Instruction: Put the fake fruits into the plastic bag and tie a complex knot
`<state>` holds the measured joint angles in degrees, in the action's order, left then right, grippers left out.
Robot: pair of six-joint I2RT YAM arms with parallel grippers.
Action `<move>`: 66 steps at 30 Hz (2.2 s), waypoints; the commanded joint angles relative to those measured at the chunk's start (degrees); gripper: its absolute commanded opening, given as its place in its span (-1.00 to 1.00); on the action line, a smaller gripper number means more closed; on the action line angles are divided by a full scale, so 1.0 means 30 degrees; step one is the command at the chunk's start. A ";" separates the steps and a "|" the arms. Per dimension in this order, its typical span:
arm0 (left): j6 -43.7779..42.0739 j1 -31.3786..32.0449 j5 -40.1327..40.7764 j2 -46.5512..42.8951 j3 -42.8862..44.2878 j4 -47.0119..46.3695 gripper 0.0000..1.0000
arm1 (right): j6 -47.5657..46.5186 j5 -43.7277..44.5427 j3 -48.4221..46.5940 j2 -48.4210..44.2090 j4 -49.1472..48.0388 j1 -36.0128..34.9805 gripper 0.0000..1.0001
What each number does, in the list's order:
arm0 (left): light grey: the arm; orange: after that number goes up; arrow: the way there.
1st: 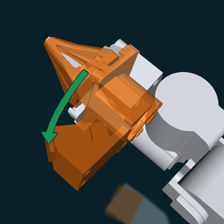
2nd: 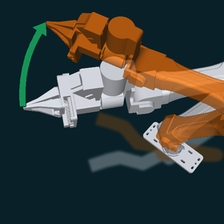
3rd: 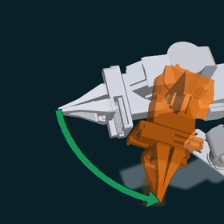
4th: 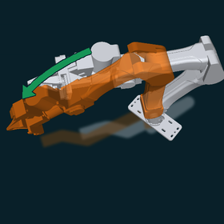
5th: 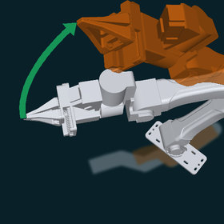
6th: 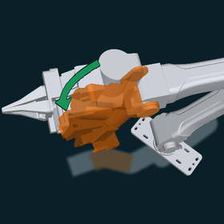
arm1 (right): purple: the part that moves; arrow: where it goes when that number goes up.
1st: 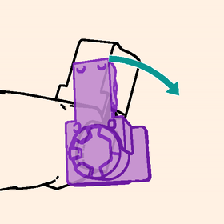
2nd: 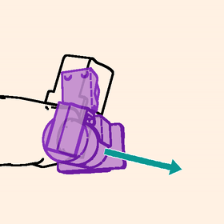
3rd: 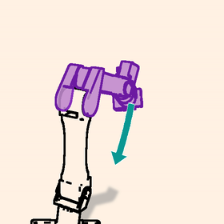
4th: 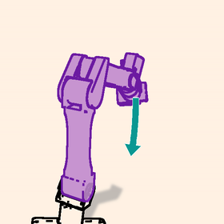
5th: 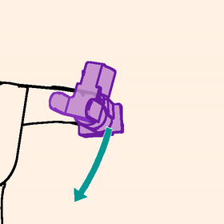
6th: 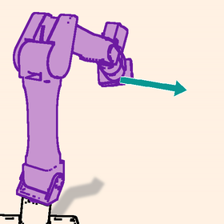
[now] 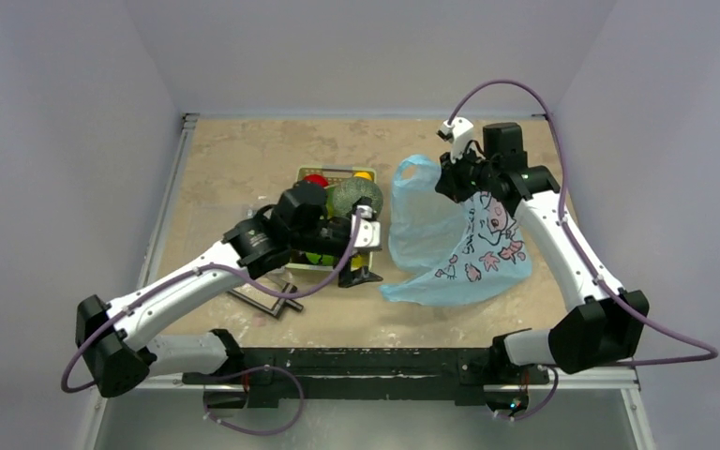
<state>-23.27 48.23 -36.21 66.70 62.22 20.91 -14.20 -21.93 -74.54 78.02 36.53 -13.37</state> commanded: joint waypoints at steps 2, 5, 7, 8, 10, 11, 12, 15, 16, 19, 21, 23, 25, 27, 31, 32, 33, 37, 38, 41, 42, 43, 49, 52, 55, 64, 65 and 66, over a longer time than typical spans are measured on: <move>-0.2071 0.2345 0.3139 0.2367 -0.0510 -0.4231 1.00 | 0.1587 -0.0224 0.0102 -0.1045 -0.0053 0.0073 -1.00; -0.0669 0.3410 0.2507 0.3627 -0.0809 -0.5660 1.00 | 0.2359 0.0228 0.0377 -0.1089 -0.0485 0.0070 -1.00; -0.0002 0.4433 0.2776 0.4131 -0.1679 -0.6486 0.99 | 0.2545 0.0595 0.0367 -0.1115 -0.0556 0.0063 -1.00; 0.0275 0.4813 0.3004 0.4373 -0.2173 -0.6634 0.85 | 0.2698 0.0777 0.0368 -0.1167 -0.0621 0.0090 -1.00; 0.0574 0.5253 0.3793 0.4825 -0.2451 -0.6275 -0.34 | 0.2369 0.0938 0.0300 -0.1297 -0.0490 0.0199 -1.00; 0.0065 0.5763 0.4754 0.4641 -0.2592 -0.5552 -0.84 | 0.1990 0.1014 0.0312 -0.1370 -0.0241 0.0290 -1.00; -0.0841 0.6268 0.5917 0.4099 -0.3086 -0.5653 -1.00 | 0.1496 0.1097 0.0335 -0.1421 0.0000 0.0426 -1.00; -0.3689 0.6915 0.7850 0.2343 -0.5103 -0.7964 -1.00 | -0.0495 -0.0352 0.0138 -0.1060 0.1049 0.0739 -0.51; -0.4420 0.6899 0.7949 0.2336 -0.4930 -0.7628 -1.00 | -0.1257 -0.0846 -0.0074 -0.0732 0.1648 0.0739 0.05; -0.5834 0.6893 0.7824 0.2988 -0.3795 -0.5903 -1.00 | -0.3808 -0.2833 -0.1616 0.1052 0.3167 0.0389 0.96; -0.6510 0.6908 0.7314 0.3348 -0.3489 -0.5829 -1.00 | -0.4675 -0.2537 -0.2927 0.2508 0.3753 -0.0076 0.98; -0.6668 0.6922 0.7136 0.3642 -0.3067 -0.5659 -1.00 | -0.5273 -0.2184 -0.4164 0.4182 0.4463 -0.0323 0.98; -0.7061 0.6937 0.7279 0.3784 -0.2966 -0.5505 -1.00 | -0.6095 -0.1993 -0.5251 0.5242 0.5334 -0.0712 0.98; -0.7456 0.6922 0.7481 0.3835 -0.3034 -0.5438 -1.00 | -0.6799 -0.1904 -0.5821 0.5820 0.6059 -0.1259 0.98; -0.7798 0.6922 0.7469 0.3727 -0.3156 -0.5321 -1.00 | -0.7752 -0.0690 -0.5873 0.6315 0.6531 -0.2729 0.98; -0.7801 0.6922 0.7469 0.3714 -0.3138 -0.5320 -1.00 | -0.7903 -0.0187 -0.5696 0.6474 0.6446 -0.3010 0.98; -0.7808 0.6922 0.7462 0.3700 -0.3132 -0.5305 -1.00 | -0.8061 0.0060 -0.5502 0.6670 0.6366 -0.3099 0.98; -0.8188 0.6922 0.7330 0.3645 -0.3204 -0.5414 -1.00 | -0.8363 0.0037 -0.5067 0.7830 0.5985 -0.3264 0.98; -0.8230 0.6922 0.7287 0.3627 -0.3244 -0.5504 -1.00 | -0.8364 0.0063 -0.4871 0.8117 0.5733 -0.3263 0.98; -0.8383 0.6950 0.7231 0.3546 -0.3321 -0.5620 -1.00 | -0.8308 0.0180 -0.3562 0.8508 0.4157 -0.3253 0.97; -0.8386 0.6973 0.7282 0.3501 -0.3331 -0.5599 -1.00 | -0.8196 0.0465 -0.2961 0.8455 0.3388 -0.3192 0.94; -0.8372 0.6980 0.7339 0.3477 -0.3336 -0.5585 -1.00 | -0.7987 0.0695 -0.2089 0.8290 0.2308 -0.3082 0.89; -0.8476 0.8600 0.9453 0.3879 -0.3378 -0.5285 -1.00 | -0.5578 0.0954 -0.1590 0.7469 -0.0463 -0.2021 -0.78; -0.8070 1.0395 1.2303 0.5086 -0.2519 -0.3773 -1.00 | -0.2693 0.0510 -0.3168 0.7011 -0.1576 -0.0685 -1.00; -0.7687 1.1683 1.3618 0.5740 -0.2190 -0.3035 -1.00 | 0.1199 -0.1173 -0.4158 0.6087 -0.3114 0.1208 -1.00; -0.4063 1.0264 1.2745 0.4765 -0.1414 -0.2589 -0.01 | 0.5980 -0.6649 -0.0755 0.2480 -0.7420 0.3265 -1.00; -0.3005 0.9713 1.2245 0.3884 -0.1364 -0.2821 0.18 | 0.5976 -0.6925 -0.0380 0.2138 -0.7544 0.3255 -1.00; -0.1774 0.9208 1.1794 0.3269 -0.0836 -0.2378 0.33 | 0.5964 -0.7015 0.0011 0.1817 -0.7702 0.3262 -1.00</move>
<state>-41.08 79.79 6.98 85.23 57.12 11.49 -1.19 -36.69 -78.04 87.42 22.31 -3.33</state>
